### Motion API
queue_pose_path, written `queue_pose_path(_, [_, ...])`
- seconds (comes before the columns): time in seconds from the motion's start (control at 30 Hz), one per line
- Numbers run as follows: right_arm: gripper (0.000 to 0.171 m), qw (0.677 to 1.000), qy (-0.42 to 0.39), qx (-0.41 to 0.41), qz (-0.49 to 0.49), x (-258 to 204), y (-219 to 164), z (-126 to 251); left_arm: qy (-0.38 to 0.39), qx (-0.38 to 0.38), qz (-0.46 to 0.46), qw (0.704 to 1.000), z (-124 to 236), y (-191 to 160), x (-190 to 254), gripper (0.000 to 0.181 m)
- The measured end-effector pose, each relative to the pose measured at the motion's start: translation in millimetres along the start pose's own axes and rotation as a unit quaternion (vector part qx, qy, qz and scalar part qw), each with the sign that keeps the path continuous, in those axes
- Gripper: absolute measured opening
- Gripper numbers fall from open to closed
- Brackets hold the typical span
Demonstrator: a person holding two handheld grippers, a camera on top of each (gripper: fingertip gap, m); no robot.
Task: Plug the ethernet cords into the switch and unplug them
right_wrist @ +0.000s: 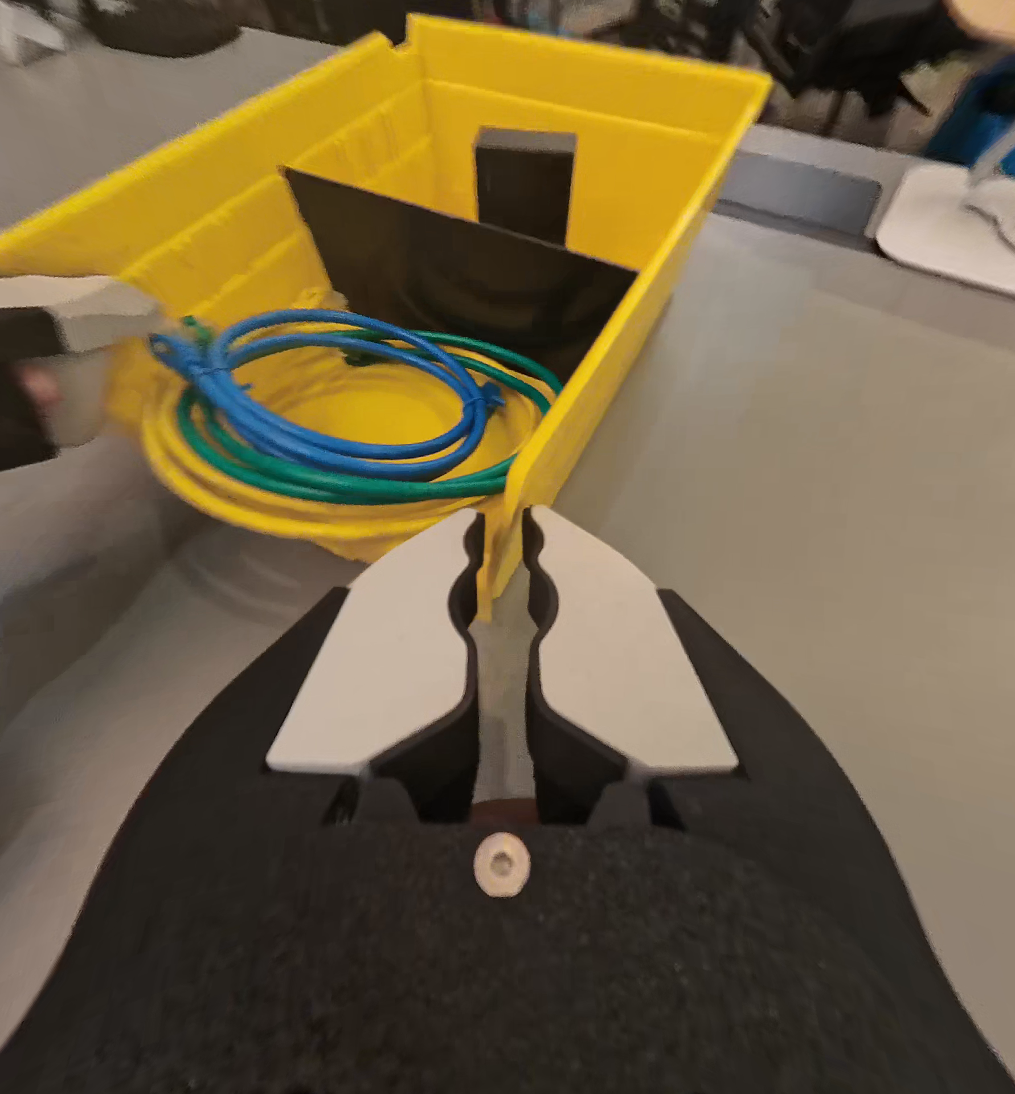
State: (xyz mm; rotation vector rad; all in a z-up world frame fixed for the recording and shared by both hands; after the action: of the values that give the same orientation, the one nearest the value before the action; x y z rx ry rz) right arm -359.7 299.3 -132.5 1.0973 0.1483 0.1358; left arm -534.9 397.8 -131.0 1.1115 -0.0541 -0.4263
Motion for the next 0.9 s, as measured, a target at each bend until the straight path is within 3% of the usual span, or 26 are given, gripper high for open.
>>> queue_pose_path(0.13, [0.02, 0.994, 0.092, 0.022, 0.054, 9, -5, 58, -0.011, 0.047, 0.012, 0.999, 25, 11, 7, 0.036])
queue_pose_path(0.23, [0.02, 0.991, 0.111, 0.047, 0.063, 50, -25, 110, -0.046, 0.062, 0.063, 0.995, 49, 12, 26, 0.047])
queue_pose_path(0.33, [0.018, 0.995, 0.045, 0.08, 0.04, 121, -53, 158, -0.07, 0.089, 0.128, 0.985, 77, 18, 47, 0.043])
queue_pose_path(0.4, [0.017, 0.998, 0.009, 0.061, 0.001, 163, -74, 182, -0.101, 0.1, 0.142, 0.98, 94, 25, 72, 0.043])
queue_pose_path(0.63, [0.019, 0.978, -0.124, 0.13, -0.103, 297, -78, 273, -0.196, 0.069, 0.02, 0.978, 124, -2, 174, 0.039])
queue_pose_path(0.77, [0.023, 0.966, -0.159, 0.156, -0.128, 347, -81, 296, -0.161, 0.06, -0.006, 0.985, 114, -8, 156, 0.035])
queue_pose_path(0.9, [0.026, 0.966, -0.181, 0.134, -0.127, 362, -98, 294, -0.117, 0.044, 0.048, 0.991, 92, -9, 101, 0.036])
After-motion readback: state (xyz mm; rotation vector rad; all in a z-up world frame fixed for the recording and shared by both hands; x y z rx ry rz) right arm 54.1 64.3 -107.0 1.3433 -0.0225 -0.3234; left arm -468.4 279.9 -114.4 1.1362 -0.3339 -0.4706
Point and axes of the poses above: each gripper's, where its closed fingertips meet, z back along the fingers, y out of its top, x = y × z across the jaws, the point moved 2 cm from there along z, back along the fingers, and after that the axes turned 5 degrees about y, right-handed, at the moved point
